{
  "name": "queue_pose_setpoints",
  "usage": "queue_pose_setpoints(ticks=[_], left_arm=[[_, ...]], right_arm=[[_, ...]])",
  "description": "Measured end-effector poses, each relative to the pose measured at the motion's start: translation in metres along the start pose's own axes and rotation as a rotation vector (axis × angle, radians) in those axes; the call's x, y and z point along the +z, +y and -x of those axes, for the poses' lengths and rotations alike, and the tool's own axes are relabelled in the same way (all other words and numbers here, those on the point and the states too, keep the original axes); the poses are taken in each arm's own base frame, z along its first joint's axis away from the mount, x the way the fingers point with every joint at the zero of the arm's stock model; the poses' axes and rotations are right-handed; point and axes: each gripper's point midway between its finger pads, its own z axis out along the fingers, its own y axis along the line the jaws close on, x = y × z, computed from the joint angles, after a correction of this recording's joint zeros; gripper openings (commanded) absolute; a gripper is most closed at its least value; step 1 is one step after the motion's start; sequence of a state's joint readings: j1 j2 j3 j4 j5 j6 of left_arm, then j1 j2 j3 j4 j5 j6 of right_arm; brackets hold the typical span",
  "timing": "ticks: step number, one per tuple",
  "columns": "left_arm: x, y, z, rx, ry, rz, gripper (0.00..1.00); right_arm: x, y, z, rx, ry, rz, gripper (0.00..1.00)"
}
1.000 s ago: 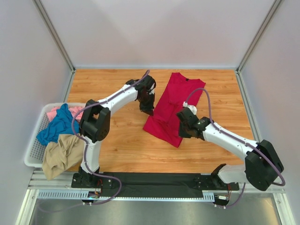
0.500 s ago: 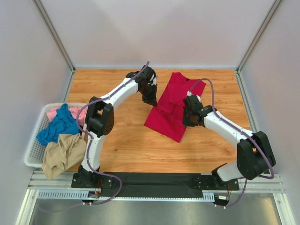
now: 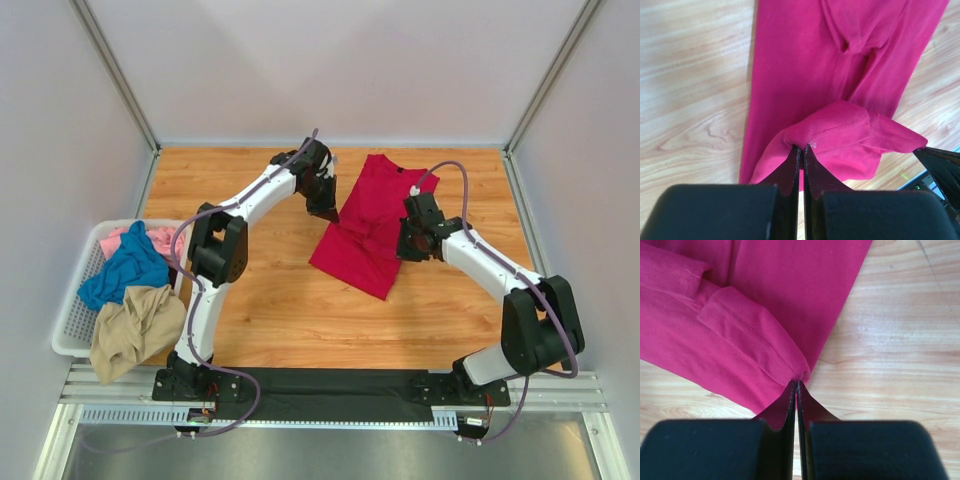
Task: Fold and stack the t-shirts
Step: Fold the tshirt
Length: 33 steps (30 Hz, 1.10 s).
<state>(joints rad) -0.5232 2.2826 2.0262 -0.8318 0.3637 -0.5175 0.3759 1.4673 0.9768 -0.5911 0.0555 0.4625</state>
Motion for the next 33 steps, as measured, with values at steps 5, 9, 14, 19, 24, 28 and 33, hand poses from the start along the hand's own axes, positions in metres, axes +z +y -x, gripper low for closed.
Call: queue_pose_setpoints(ticks=[5, 9, 14, 19, 24, 28, 33], left_arm=[[-0.001, -0.007, 0.015, 0.007, -0.038, -0.047, 0.00], [0.005, -0.006, 0.021, 0.003, -0.047, -0.071, 0.00], [0.012, -0.003, 0.026, -0.013, -0.050, -0.099, 0.00], [0.020, -0.004, 0.031, -0.025, -0.055, -0.131, 0.00], [0.027, -0.002, 0.034, -0.025, -0.058, -0.147, 0.23], [0.027, 0.000, 0.037, -0.027, -0.070, -0.146, 0.38], [0.015, 0.010, 0.045, -0.021, -0.103, -0.097, 0.48]], right_arm=[[0.000, 0.001, 0.014, 0.028, -0.025, 0.018, 0.00], [0.003, -0.001, 0.025, 0.054, -0.040, 0.025, 0.00], [0.006, -0.005, 0.032, 0.091, -0.044, 0.037, 0.00], [0.013, -0.010, 0.037, 0.117, -0.043, 0.043, 0.00], [0.025, -0.012, 0.039, 0.137, -0.034, 0.052, 0.03], [0.028, -0.013, 0.047, 0.171, -0.053, 0.061, 0.23], [0.022, -0.013, 0.069, 0.206, -0.093, 0.049, 0.26]])
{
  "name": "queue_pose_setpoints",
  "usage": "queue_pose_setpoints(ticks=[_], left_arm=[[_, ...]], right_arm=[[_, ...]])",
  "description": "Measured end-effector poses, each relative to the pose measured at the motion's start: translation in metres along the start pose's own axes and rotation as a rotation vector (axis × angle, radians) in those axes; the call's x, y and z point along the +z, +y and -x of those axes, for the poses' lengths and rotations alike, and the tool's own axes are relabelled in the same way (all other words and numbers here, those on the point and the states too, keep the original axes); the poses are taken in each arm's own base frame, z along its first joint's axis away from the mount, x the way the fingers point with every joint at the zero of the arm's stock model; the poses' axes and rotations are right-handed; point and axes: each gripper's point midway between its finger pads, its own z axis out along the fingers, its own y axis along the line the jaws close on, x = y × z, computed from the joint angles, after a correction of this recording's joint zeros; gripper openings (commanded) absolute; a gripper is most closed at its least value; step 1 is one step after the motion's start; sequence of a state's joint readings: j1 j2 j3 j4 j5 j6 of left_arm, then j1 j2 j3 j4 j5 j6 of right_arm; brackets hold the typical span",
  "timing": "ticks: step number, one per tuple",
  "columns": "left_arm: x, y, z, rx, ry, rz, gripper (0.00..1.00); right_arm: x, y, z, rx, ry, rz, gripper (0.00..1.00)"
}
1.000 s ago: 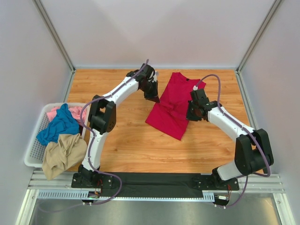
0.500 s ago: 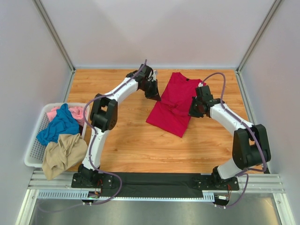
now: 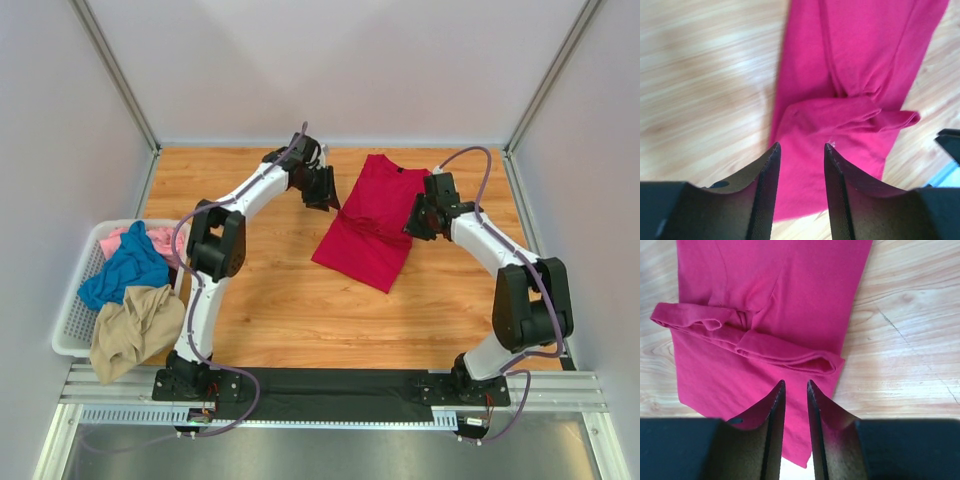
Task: Fold and stack the t-shirts
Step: Fold the tshirt
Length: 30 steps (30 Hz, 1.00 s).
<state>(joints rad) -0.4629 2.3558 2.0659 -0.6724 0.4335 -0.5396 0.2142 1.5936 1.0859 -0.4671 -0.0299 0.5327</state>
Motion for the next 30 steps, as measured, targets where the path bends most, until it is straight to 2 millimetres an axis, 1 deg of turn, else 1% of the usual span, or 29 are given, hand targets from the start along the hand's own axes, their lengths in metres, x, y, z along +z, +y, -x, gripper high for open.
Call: queue_pose_setpoints(ticks=[2, 5, 6, 8, 10, 12, 16, 18, 20, 23, 30], left_arm=[[-0.015, 0.006, 0.002, 0.014, -0.020, 0.046, 0.48], [-0.048, 0.014, -0.011, 0.035, -0.036, 0.112, 0.48], [-0.060, 0.017, -0.019, 0.042, -0.040, 0.126, 0.48], [-0.080, 0.023, -0.043, 0.050, -0.027, 0.143, 0.48], [-0.089, 0.028, -0.068, 0.052, 0.000, 0.142, 0.49], [-0.087, 0.036, -0.092, 0.046, 0.040, 0.134, 0.49], [-0.063, 0.055, -0.134, 0.012, 0.149, 0.109, 0.49], [-0.055, 0.058, -0.145, -0.001, 0.181, 0.089, 0.49], [-0.048, 0.059, -0.150, -0.007, 0.199, 0.066, 0.49], [-0.041, 0.059, -0.148, -0.003, 0.194, 0.048, 0.49], [-0.035, 0.054, -0.143, 0.001, 0.189, 0.015, 0.47]], right_arm=[[-0.004, 0.001, 0.005, 0.008, -0.013, 0.000, 0.28], [-0.017, -0.001, -0.001, 0.021, -0.005, -0.002, 0.32], [-0.022, -0.002, -0.004, 0.023, -0.001, 0.001, 0.33], [-0.034, -0.005, -0.015, 0.031, 0.013, 0.009, 0.36], [-0.043, -0.007, -0.028, 0.034, 0.030, 0.023, 0.37], [-0.050, -0.011, -0.046, 0.041, 0.064, 0.034, 0.38], [-0.051, -0.014, -0.085, 0.029, 0.142, 0.058, 0.43], [-0.048, -0.014, -0.106, 0.023, 0.189, 0.071, 0.43], [-0.045, -0.013, -0.122, 0.026, 0.226, 0.083, 0.45], [-0.041, -0.013, -0.135, 0.042, 0.247, 0.096, 0.47], [-0.026, -0.005, -0.141, 0.051, 0.252, 0.124, 0.46]])
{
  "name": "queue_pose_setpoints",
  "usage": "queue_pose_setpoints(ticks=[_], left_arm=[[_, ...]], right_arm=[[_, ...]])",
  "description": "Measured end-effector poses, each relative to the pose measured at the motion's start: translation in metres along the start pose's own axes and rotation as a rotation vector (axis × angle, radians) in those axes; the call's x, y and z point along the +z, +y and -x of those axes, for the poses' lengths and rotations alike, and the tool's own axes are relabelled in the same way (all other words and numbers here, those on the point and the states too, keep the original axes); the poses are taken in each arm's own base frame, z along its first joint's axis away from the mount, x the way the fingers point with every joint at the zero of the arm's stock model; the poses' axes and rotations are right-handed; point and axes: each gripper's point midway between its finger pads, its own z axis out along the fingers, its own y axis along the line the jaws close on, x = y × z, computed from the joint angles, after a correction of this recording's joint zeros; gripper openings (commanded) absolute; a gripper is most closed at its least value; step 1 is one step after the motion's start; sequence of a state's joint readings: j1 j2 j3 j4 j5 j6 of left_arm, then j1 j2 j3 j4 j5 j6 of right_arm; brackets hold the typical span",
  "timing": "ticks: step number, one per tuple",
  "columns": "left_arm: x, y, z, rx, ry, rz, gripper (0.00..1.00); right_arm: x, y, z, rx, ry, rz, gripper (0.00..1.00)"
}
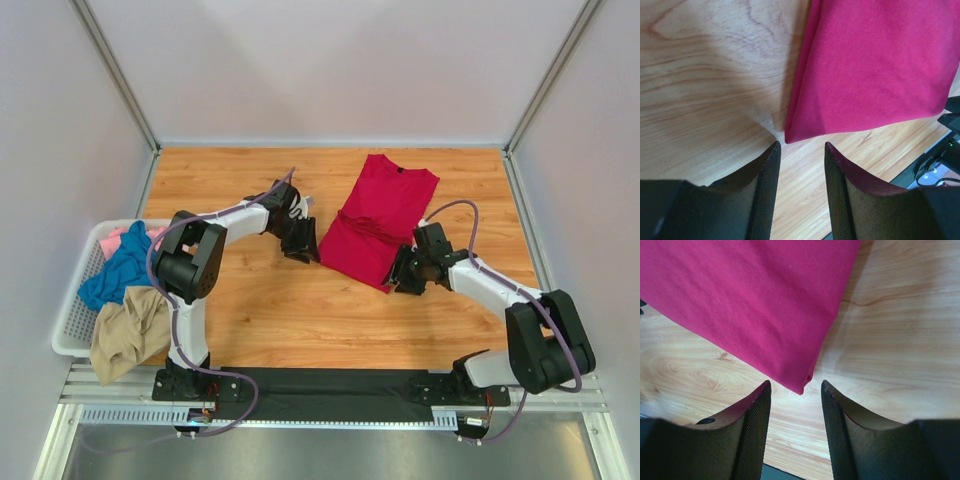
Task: Fold and stack the t-shirts
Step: Fold the tshirt
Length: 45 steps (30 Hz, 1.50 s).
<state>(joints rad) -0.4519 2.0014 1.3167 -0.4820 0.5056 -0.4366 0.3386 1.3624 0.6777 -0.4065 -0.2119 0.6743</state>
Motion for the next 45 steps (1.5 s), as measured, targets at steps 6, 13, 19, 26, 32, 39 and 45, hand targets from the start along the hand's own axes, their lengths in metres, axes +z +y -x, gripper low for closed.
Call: queue_pose_setpoints(ticks=[6, 13, 19, 26, 32, 39, 45], left_arm=[[-0.001, 0.002, 0.000, -0.003, 0.002, 0.016, 0.47], [-0.008, 0.011, 0.000, -0.003, -0.005, 0.086, 0.49], [-0.014, 0.009, 0.004, 0.021, -0.013, 0.094, 0.49], [-0.011, 0.001, 0.023, 0.064, -0.032, 0.069, 0.46], [-0.002, 0.006, 0.016, 0.057, 0.003, 0.062, 0.43], [0.000, 0.003, 0.013, 0.058, 0.020, 0.039, 0.27], [0.004, 0.005, 0.009, 0.051, 0.028, 0.028, 0.00]], right_arm=[[0.006, -0.001, -0.001, 0.005, 0.005, 0.005, 0.36], [0.009, -0.006, -0.006, 0.007, 0.009, -0.004, 0.25], [0.011, -0.011, -0.011, 0.010, 0.020, -0.009, 0.29], [0.012, -0.011, -0.012, 0.009, 0.019, -0.006, 0.29], [0.012, -0.008, -0.011, 0.002, 0.016, 0.008, 0.30], [0.013, -0.007, -0.011, -0.011, 0.020, 0.018, 0.21], [0.015, -0.009, -0.012, -0.028, 0.027, 0.017, 0.00]])
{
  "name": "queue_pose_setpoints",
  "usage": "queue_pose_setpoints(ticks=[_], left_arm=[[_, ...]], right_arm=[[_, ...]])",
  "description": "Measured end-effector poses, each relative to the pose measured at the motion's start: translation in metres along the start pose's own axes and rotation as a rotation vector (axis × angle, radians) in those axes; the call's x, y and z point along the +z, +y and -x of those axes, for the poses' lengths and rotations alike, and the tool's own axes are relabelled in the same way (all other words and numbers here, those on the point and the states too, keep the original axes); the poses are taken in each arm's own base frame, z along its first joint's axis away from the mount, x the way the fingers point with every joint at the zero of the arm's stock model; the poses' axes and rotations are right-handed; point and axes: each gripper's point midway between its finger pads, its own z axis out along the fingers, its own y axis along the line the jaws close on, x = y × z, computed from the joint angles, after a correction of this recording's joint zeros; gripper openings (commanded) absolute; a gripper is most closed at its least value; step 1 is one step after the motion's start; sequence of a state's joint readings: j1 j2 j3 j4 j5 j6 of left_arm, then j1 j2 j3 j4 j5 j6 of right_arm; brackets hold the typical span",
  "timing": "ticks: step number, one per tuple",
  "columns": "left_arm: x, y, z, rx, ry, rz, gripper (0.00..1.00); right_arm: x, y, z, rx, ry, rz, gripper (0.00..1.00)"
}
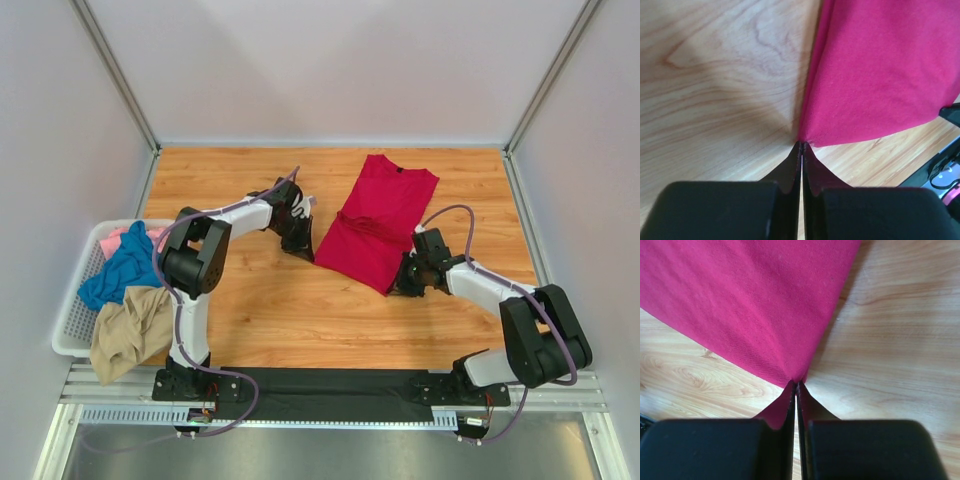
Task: Fold and stack the t-shirts
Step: Fold the tshirt
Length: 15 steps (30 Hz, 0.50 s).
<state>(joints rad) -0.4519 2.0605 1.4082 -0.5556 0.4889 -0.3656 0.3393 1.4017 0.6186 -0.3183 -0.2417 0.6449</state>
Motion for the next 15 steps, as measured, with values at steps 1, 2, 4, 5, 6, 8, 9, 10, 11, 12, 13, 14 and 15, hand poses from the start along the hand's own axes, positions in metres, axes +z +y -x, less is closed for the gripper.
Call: queue_pose_setpoints(ticks=[1, 2, 4, 5, 6, 8, 9, 10, 11, 12, 13, 14, 15], left_arm=[[0.001, 0.001, -0.003, -0.005, 0.003, 0.001, 0.00], [0.002, 0.002, -0.006, -0.014, 0.008, 0.002, 0.00], [0.000, 0.003, -0.013, -0.028, 0.010, 0.000, 0.00], [-0.002, 0.003, -0.017, -0.033, 0.012, 0.003, 0.00], [-0.003, 0.002, -0.022, -0.041, 0.016, 0.007, 0.00], [-0.006, 0.002, -0.034, -0.055, 0.024, 0.017, 0.00], [-0.007, 0.002, -0.042, -0.059, 0.030, 0.024, 0.00], [-0.009, 0.001, -0.051, -0.063, 0.039, 0.031, 0.00], [-0.009, -0.001, -0.060, -0.064, 0.048, 0.037, 0.00], [-0.010, -0.002, -0.068, -0.064, 0.055, 0.046, 0.00], [-0.010, -0.002, -0.076, -0.069, 0.062, 0.054, 0.00], [-0.011, -0.003, -0.085, -0.071, 0.073, 0.059, 0.00], [-0.012, -0.005, -0.094, -0.074, 0.081, 0.063, 0.00]], right_arm=[[0.000, 0.000, 0.000, -0.005, 0.001, -0.001, 0.00], [0.000, -0.001, -0.001, -0.009, 0.003, -0.003, 0.00], [-0.001, -0.003, -0.002, -0.013, 0.008, -0.011, 0.00], [-0.001, -0.005, -0.004, -0.013, 0.011, -0.016, 0.00], [-0.002, -0.007, -0.006, -0.012, 0.015, -0.024, 0.00], [-0.005, -0.012, -0.011, -0.011, 0.026, -0.039, 0.00], [-0.006, -0.013, -0.013, -0.011, 0.030, -0.044, 0.00], [-0.008, -0.015, -0.016, -0.013, 0.034, -0.048, 0.00], [-0.011, -0.017, -0.019, -0.015, 0.038, -0.055, 0.00], [-0.013, -0.019, -0.022, -0.017, 0.042, -0.061, 0.00], [-0.016, -0.021, -0.024, -0.020, 0.044, -0.064, 0.00], [-0.020, -0.023, -0.028, -0.022, 0.048, -0.067, 0.00], [-0.024, -0.024, -0.030, -0.023, 0.047, -0.067, 0.00]])
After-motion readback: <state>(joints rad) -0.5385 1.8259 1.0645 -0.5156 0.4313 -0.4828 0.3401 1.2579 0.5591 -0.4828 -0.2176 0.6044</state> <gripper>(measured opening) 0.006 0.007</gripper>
